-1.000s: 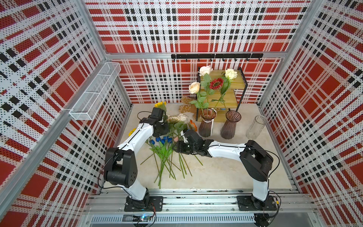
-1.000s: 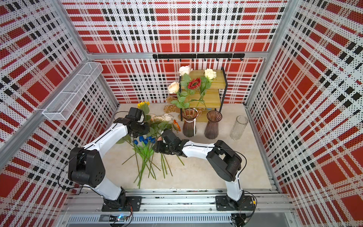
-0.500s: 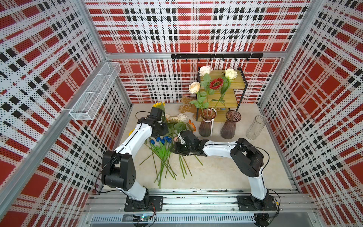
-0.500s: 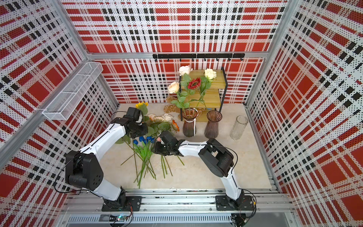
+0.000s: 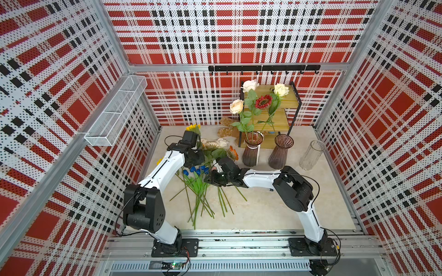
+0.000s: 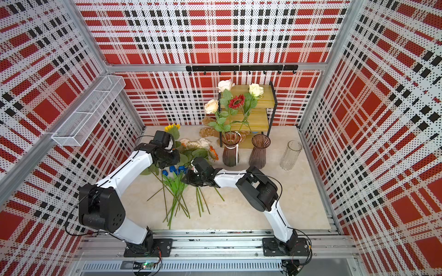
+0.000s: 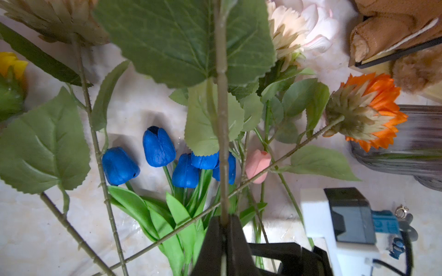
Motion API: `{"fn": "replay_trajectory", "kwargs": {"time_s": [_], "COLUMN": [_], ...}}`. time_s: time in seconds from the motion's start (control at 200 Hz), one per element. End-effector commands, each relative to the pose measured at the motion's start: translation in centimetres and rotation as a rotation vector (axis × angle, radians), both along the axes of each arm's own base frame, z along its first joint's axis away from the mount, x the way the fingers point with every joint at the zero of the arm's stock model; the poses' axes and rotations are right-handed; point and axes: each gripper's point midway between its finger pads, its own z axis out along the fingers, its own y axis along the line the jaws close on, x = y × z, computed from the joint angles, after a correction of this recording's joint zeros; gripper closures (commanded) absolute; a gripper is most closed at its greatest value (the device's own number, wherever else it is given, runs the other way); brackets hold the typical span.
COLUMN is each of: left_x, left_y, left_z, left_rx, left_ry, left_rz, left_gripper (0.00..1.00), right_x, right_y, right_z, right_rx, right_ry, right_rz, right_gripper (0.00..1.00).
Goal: Arrange the flowers in different vases according to their variety
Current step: Pick up the flower at the center of the board.
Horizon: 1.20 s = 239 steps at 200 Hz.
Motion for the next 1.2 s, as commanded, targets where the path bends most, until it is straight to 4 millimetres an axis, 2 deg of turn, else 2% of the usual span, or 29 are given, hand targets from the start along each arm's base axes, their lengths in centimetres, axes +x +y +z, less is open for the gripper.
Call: {"fn": "replay_trajectory", "kwargs": {"time_s": [0.0,0.085,0.15,0.311,0.466,0.666,0.962,1.193], "left_x": [-0.5,-0.6,-0.5,-0.2,0.1,1.0,3.2,3.3], "left_y": [0.6,0.6,0.6,0.7,1.1,1.3,1.2,1.6], "left_z": [0.8,0.9,1.1,2.0,2.4,3.8,8.8,11.3], "left_rx": [0.007,0.004,-0.001,-0.023,-0.055,-0.072,-0.096,-0.101], "left_ry": [-0.019,-0.021,-0.027,-0.050,-0.066,-0.111,-0.251,-0.336], "left_rz": [0.004,0.005,0.003,0.003,0.011,0.020,0.017,0.030], "left_gripper": [1.00,1.00,1.00,1.00,1.00,1.00,1.00,1.00], "right_x": [0.8,1.0,1.0,0.6,-1.0,-2.3,-0.8,0.9], "right_y": [0.4,0.4,0.4,0.2,-0.5,-3.2,-6.9,-8.3], "right_z": [0.1,0.0,0.3,2.7,5.4,7.2,10.5,15.1], "right_rx": [0.018,0.023,0.028,0.014,-0.030,-0.128,-0.361,-0.585], "right_ry": [-0.007,-0.005,-0.008,-0.070,-0.134,-0.184,-0.403,-0.724], "right_rz": [0.004,0.004,0.007,0.027,0.065,0.072,0.044,0.027], "right_gripper": [0.76,0.87,1.00,1.00,1.00,1.00,1.00,1.00]}}
